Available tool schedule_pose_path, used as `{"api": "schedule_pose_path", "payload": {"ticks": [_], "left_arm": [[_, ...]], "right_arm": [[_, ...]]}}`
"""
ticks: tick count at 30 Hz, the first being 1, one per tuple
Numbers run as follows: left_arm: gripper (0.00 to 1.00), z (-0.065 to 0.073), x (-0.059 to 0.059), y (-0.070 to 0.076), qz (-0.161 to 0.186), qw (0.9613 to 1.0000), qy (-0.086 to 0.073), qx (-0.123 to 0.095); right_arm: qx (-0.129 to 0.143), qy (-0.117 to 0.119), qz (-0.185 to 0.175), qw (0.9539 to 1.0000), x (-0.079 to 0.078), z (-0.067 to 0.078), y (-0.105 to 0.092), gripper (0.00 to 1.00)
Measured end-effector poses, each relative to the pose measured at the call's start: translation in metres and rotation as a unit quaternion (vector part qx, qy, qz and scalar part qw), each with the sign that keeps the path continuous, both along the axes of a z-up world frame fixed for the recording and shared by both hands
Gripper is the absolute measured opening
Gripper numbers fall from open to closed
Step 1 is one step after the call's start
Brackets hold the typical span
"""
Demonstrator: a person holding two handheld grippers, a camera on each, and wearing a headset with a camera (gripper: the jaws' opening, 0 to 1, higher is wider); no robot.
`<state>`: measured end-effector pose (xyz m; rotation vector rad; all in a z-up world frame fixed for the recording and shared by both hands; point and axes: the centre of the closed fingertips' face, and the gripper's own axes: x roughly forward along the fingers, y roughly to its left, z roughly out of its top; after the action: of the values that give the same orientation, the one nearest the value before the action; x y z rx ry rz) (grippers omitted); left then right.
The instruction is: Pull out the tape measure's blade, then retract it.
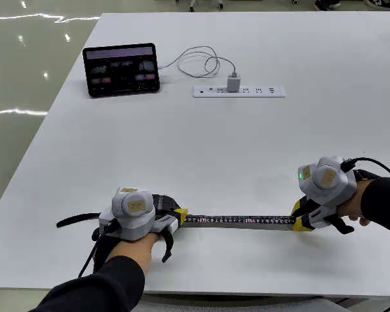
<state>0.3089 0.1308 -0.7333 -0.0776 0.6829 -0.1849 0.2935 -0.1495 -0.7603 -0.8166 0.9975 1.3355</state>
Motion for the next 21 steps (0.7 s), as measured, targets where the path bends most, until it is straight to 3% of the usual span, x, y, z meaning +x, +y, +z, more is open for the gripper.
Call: {"api": "schedule_pose_path", "payload": {"ticks": [21], "left_arm": [[0.62,0.0006,-0.0007,0.0002,0.000,1.0000,0.002,-0.004]], "right_arm": [[0.008,-0.015,-0.002,0.9999,-0.0011,-0.0004,0.0049,0.11]]}}
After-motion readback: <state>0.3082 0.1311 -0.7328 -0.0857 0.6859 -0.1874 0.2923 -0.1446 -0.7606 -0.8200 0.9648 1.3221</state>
